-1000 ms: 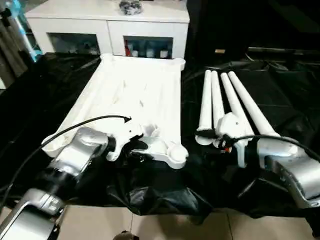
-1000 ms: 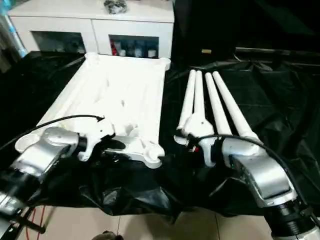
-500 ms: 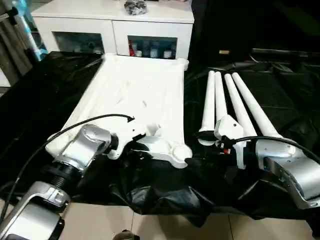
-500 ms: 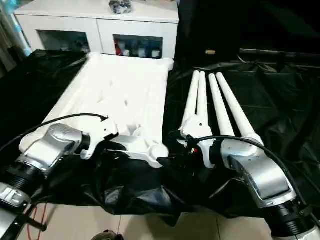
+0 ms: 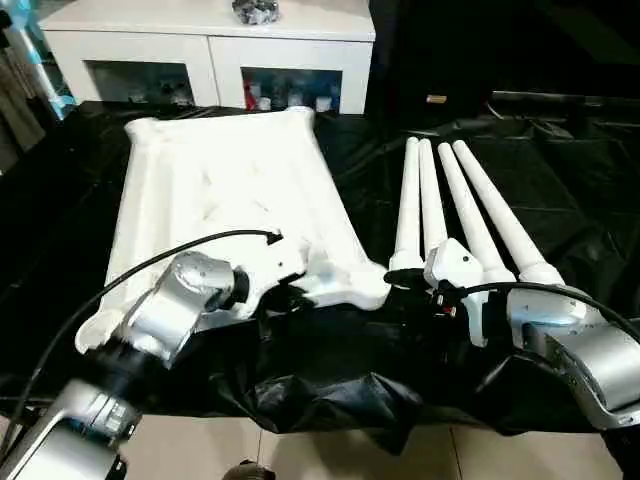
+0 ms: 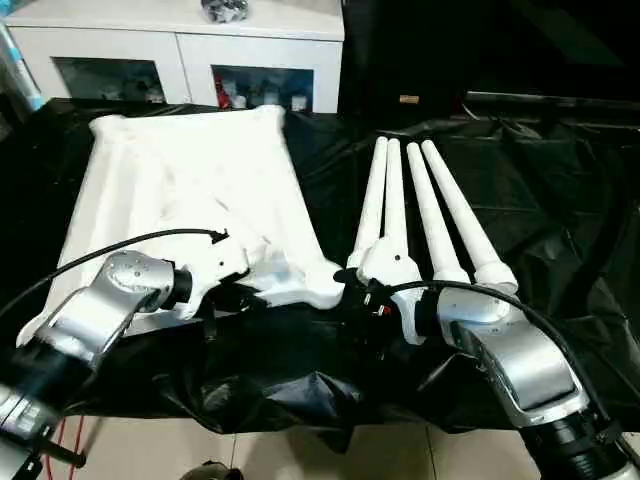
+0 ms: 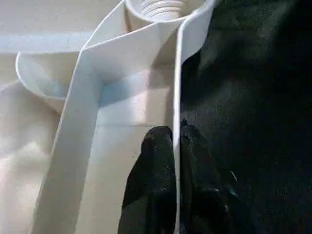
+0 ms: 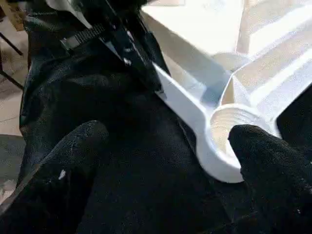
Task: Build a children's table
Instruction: Move table base
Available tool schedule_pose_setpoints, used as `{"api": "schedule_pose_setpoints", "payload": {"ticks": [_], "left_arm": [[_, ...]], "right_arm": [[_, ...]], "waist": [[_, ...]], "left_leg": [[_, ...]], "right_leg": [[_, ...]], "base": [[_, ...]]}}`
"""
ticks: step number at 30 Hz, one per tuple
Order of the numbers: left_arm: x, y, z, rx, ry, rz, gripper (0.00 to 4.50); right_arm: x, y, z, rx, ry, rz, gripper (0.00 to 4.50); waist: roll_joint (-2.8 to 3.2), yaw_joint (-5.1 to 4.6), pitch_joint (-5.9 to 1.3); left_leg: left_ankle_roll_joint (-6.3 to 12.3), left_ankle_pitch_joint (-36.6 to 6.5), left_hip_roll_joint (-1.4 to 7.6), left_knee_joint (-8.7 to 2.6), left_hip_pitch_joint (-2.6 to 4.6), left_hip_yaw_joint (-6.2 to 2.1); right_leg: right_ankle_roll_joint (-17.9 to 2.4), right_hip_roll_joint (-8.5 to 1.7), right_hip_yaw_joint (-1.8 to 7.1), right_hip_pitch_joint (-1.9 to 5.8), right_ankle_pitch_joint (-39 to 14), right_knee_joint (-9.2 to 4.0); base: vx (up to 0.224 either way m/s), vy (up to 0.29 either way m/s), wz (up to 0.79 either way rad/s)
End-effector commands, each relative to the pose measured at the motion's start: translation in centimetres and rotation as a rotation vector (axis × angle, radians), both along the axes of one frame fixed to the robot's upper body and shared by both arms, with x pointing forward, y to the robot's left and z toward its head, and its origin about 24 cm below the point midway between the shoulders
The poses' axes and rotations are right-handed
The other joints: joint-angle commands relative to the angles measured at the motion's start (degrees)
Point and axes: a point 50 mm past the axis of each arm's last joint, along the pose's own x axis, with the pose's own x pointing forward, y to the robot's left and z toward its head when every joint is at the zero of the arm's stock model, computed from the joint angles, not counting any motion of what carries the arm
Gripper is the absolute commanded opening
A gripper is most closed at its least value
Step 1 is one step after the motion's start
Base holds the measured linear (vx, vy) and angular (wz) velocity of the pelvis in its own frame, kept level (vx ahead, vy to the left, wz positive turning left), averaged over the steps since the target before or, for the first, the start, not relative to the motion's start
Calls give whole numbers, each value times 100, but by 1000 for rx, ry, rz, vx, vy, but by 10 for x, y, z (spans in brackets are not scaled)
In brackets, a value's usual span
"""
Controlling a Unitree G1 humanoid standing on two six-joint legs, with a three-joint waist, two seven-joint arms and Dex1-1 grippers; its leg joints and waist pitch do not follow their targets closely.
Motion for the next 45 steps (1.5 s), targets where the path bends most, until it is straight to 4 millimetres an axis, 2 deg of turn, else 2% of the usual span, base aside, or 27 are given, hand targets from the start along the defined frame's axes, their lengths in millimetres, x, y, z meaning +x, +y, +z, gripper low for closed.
{"api": "schedule_pose_setpoints", "payload": {"ticks": [1,7,10,14,18,20,21,22,23,26,28,31,33,37,38,39,40,41,45], "left_arm": [[6,3,23,-8,-123,42,0],[3,11,17,46,-150,105,0],[4,15,16,36,-168,124,0],[9,26,7,26,-197,134,0],[11,36,0,32,-223,96,0],[11,39,0,20,-214,97,0],[8,41,-1,12,-194,59,0],[7,43,-2,20,-174,52,30],[5,45,-4,28,-166,32,30],[1,48,-5,26,-133,-3,76],[2,49,-5,21,-143,1,81],[3,52,0,-10,-177,25,112],[0,54,10,-63,-182,54,131],[-5,53,18,-107,-181,60,159],[-11,51,24,-143,-172,57,168],[-18,47,26,-163,-160,43,177],[-25,43,25,-175,-141,23,177],[-32,37,22,-188,-112,4,202],[-40,27,2,-147,-67,-15,219]], "right_arm": [[-1,1,2,-5,-21,1,450],[-1,4,-1,-11,-26,-3,450],[0,4,-1,-12,-29,-3,450],[0,5,-1,-13,-33,-7,450],[1,7,-1,-15,-40,-9,450],[1,7,-1,-15,-41,-10,450],[0,7,0,-10,-40,-12,450],[0,7,0,-10,-41,-12,450],[0,7,0,-10,-41,-13,450],[-1,6,0,-12,-42,-18,450],[-1,6,1,-12,-42,-22,450],[-1,5,2,6,-36,-41,450],[1,6,5,36,-46,-71,450],[5,6,9,62,-59,-101,450],[8,6,13,89,-69,-133,450],[10,5,15,103,-71,-151,450],[10,4,15,103,-67,-159,450],[9,3,12,80,-58,-156,450],[3,-3,-7,-43,-23,-124,450]], "waist": [[-14,39,-365],[-12,44,-355],[1,48,-362],[-12,55,-369],[23,58,-375],[16,55,-376],[36,63,-373],[45,59,-372],[48,60,-373],[70,65,-373],[72,79,-368],[68,105,-366],[90,114,-369],[78,108,-350],[48,111,-360],[50,96,-347],[33,101,-349],[-1,100,-329],[7,121,-308]], "left_leg": [[112,-1093,288,-418,176,-107],[62,-1199,282,-426,183,-110],[23,-1210,285,-426,193,-114],[34,-1194,265,-415,186,-105],[15,-1206,271,-422,195,-118],[-5,-1268,267,-421,202,-111],[-28,-1294,272,-428,207,-116],[-59,-1333,271,-434,207,-113],[-86,-1370,281,-439,221,-115],[-127,-1397,286,-446,221,-117],[-146,-1450,286,-447,228,-113],[-190,-1520,288,-450,237,-108],[-230,-1552,291,-453,239,-115],[-272,-1680,283,-464,242,-110],[-276,-1602,298,-466,244,-119],[-246,-1593,289,-474,225,-112],[-245,-1562,299,-471,236,-112],[-220,-1590,302,-481,231,-104],[-262,-1743,284,-481,245,-89]], "right_leg": [[-1450,-338,132,189,-47,-401],[-1355,-333,140,179,-310,-429],[-1367,-320,134,167,-200,-417],[-1346,-318,140,176,-77,-415],[-1327,-316,133,169,61,-403],[-1324,-318,138,169,50,-404],[-1326,-328,138,165,-5,-409],[-1325,-326,139,162,-64,-401],[-1338,-325,139,153,-78,-398],[-1347,-324,138,152,-23,-391],[-1363,-323,140,147,-12,-392],[-1354,-333,143,145,-103,-391],[-1356,-340,145,143,-151,-385],[-1318,-324,149,127,-395,-410],[-1363,-348,149,135,-338,-370],[-1354,-333,148,126,-387,-395],[-1349,-335,146,129,-404,-388],[-1335,-330,146,124,-503,-406],[-1104,-319,171,94,-1005,-478]], "base": [[0,0,0],[0,0,0],[0,0,0],[0,0,0],[0,0,0],[0,0,0],[0,0,0],[0,0,0],[0,0,0],[0,0,0],[0,0,0],[0,0,0],[0,0,0],[0,0,0],[0,0,0],[0,0,0],[0,0,0],[0,0,0],[0,0,0]]}}
